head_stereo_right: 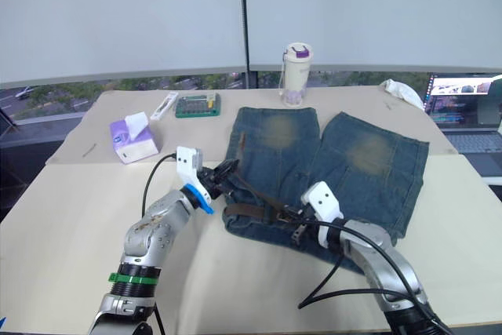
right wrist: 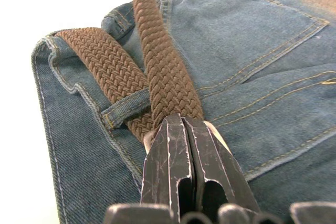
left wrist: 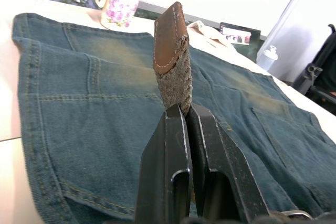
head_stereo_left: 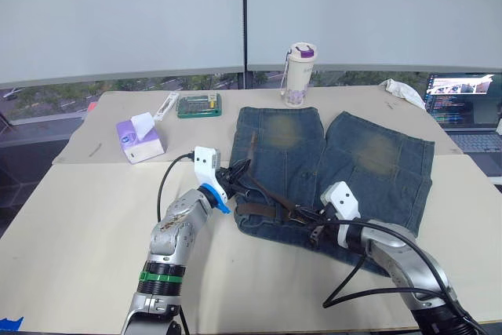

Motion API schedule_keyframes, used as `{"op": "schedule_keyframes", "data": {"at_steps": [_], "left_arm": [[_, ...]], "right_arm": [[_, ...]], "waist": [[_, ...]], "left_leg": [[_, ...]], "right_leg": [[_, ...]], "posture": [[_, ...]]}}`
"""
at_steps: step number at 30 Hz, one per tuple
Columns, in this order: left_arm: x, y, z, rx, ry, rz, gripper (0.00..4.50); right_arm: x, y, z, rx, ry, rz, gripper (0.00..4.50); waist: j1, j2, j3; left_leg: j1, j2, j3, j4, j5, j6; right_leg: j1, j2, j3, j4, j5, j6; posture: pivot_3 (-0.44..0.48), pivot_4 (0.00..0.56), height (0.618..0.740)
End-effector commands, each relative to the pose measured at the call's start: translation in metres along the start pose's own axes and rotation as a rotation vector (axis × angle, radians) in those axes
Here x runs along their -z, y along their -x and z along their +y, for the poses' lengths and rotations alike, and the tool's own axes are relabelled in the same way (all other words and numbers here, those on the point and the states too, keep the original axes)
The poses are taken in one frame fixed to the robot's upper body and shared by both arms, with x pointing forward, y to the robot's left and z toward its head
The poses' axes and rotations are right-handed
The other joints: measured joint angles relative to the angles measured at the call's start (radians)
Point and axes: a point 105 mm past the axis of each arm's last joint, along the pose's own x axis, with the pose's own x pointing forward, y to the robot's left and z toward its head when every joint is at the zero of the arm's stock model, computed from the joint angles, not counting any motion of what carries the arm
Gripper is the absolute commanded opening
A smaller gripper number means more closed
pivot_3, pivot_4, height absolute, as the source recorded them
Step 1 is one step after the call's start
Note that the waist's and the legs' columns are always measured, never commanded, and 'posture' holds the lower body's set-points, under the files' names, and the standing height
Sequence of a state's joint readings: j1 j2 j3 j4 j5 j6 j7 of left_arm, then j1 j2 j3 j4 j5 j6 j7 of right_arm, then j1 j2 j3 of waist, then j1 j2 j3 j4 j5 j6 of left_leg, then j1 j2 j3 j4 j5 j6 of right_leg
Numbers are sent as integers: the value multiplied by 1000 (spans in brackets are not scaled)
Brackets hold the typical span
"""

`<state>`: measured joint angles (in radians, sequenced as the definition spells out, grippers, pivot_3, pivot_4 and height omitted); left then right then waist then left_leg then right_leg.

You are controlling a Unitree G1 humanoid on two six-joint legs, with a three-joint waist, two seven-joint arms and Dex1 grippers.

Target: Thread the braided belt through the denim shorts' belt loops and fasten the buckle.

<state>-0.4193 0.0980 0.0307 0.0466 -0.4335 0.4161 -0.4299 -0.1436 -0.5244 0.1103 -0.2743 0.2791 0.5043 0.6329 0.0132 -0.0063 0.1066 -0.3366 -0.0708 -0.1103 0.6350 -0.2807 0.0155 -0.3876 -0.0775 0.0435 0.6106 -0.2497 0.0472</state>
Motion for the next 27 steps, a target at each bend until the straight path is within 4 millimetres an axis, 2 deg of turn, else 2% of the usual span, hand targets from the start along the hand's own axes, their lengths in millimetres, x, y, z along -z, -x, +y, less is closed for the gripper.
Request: {"op": "schedule_keyframes", "data": {"at_steps": [1, 12, 27], "left_arm": [[-17, 1, 8, -37, -25, -66, 0], [-18, 3, 10, -50, -31, -70, 0], [-17, 2, 7, -34, -49, -70, 0]], "right_arm": [[11, 0, 1, 1, -7, 33, 13], [18, -5, -2, 13, -16, 45, 13], [41, -6, 8, -38, -54, 185, 13]], "waist": [[-1, 0, 0], [-2, -1, -1], [-3, -3, -5]], "left_leg": [[0, 0, 0, 0, 0, 0], [1, 0, 0, 0, 0, 0], [1, 1, 0, -1, 0, 0]], "right_leg": [[0, 0, 0, 0, 0, 0], [0, 1, 0, 0, 0, 0], [0, 1, 0, 0, 0, 0]], "posture": [[0, 150, 740], [0, 150, 740], [0, 150, 740]]}}
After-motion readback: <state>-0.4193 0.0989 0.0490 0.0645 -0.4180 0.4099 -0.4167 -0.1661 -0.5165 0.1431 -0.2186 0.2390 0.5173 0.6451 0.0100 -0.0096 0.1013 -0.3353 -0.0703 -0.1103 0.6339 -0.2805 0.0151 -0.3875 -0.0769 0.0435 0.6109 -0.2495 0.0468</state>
